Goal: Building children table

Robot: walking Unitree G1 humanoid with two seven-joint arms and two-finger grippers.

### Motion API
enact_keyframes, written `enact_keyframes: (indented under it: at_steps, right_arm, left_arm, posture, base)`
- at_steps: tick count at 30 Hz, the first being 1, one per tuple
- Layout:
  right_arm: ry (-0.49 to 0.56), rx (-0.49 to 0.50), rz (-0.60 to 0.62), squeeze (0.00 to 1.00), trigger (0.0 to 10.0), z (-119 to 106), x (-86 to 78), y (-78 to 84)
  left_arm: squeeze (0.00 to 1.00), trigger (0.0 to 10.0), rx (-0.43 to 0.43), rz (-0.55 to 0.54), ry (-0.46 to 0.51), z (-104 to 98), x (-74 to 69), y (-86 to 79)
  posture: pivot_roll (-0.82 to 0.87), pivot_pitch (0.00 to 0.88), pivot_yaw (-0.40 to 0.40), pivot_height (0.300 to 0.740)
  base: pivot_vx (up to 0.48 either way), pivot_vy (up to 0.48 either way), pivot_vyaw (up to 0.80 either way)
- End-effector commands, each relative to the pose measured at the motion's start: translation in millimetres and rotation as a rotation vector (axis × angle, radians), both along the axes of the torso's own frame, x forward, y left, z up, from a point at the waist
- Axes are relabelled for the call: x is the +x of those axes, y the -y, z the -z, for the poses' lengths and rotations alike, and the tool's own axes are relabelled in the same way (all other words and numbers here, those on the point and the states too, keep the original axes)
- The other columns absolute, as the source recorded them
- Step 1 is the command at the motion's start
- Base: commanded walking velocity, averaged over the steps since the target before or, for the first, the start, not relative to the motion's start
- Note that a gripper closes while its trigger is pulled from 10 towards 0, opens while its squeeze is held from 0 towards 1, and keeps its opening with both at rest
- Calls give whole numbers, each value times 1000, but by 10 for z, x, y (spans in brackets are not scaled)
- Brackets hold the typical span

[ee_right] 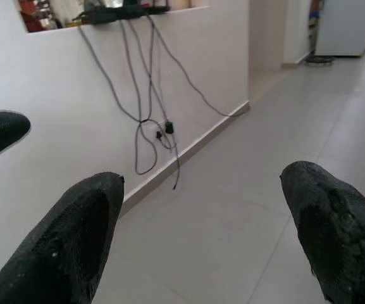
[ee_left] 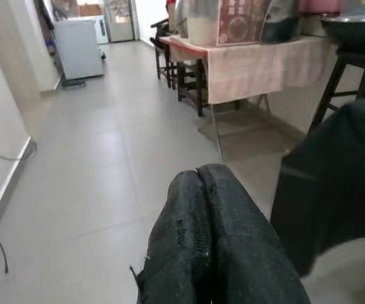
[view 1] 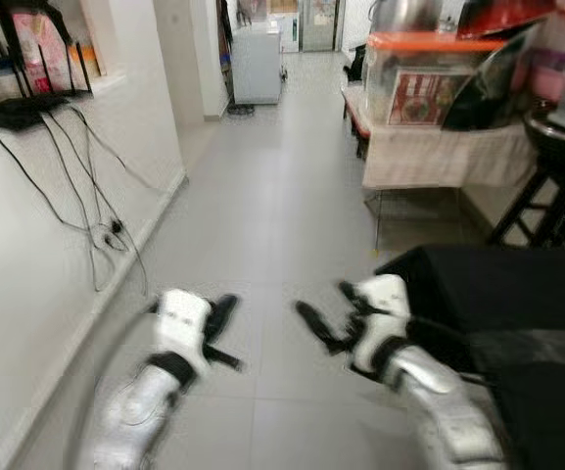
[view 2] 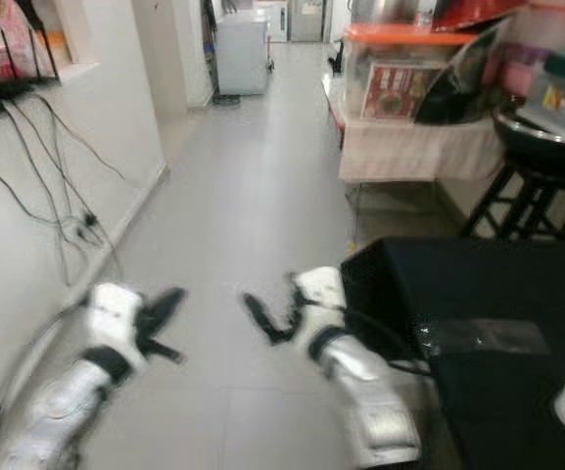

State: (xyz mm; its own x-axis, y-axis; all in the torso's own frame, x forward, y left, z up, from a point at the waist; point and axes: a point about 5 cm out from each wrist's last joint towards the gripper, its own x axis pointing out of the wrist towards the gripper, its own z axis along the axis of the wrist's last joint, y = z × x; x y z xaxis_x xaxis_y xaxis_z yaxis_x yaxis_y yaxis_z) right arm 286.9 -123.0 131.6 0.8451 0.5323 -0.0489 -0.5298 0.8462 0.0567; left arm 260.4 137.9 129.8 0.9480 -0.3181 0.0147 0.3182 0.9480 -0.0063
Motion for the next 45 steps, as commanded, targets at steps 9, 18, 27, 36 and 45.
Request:
enact_keyframes:
  at_steps: [9,18,27,36,45]
  right_arm:
    - [-8,-3,29,0,10000,14,-6,95]
    - [-15,-23,24,0,10000,35,-13,86]
    - [-22,-25,18,0,10000,47,-18,81]
    - [-27,-20,14,0,10000,58,-19,75]
    - [-29,-11,16,0,10000,53,-13,74]
  left_arm:
    - [0,10000,-6,28,-2,-2,-1,69]
    - [0,10000,-6,33,-5,9,-8,73]
    - [0,10000,1,39,-11,18,-7,79]
    - [0,10000,11,49,-14,27,-7,91]
    - [0,10000,9,58,-17,23,-6,93]
  posture:
    - [-38,0,-7,740]
    - [-38,0,-8,740]
    - [-38,0,-9,740]
    - [-37,0,-7,740]
    - [-35,0,-5,740]
  base:
    - [270,0,0]
    - [265,0,-178]
    - [225,0,-800]
    - [0,0,-800]
    - [0,0,-800]
